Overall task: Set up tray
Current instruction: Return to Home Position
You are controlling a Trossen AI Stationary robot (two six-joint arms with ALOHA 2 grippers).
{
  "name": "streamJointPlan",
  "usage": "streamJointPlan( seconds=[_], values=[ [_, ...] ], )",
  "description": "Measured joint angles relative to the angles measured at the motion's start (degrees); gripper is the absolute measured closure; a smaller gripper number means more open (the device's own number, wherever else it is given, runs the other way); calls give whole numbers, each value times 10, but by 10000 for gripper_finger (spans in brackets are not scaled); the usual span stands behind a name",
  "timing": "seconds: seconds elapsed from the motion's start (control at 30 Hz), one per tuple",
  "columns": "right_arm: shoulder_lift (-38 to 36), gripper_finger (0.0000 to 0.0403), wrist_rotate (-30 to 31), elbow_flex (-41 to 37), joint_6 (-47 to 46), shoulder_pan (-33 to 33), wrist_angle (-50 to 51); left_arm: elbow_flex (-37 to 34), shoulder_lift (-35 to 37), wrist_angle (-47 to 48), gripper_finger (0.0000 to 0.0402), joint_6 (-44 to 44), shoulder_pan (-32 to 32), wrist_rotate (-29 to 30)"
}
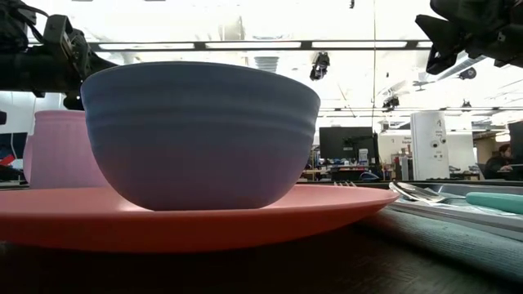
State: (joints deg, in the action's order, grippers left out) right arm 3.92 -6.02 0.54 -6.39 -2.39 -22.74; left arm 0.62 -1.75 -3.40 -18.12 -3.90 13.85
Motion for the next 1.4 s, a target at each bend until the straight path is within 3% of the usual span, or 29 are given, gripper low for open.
streamJointPlan(
  seconds=[1.4],
  values=[
    [0,279,0,0,0,0,0,0,-184,2,352,0,0,0]
  ],
)
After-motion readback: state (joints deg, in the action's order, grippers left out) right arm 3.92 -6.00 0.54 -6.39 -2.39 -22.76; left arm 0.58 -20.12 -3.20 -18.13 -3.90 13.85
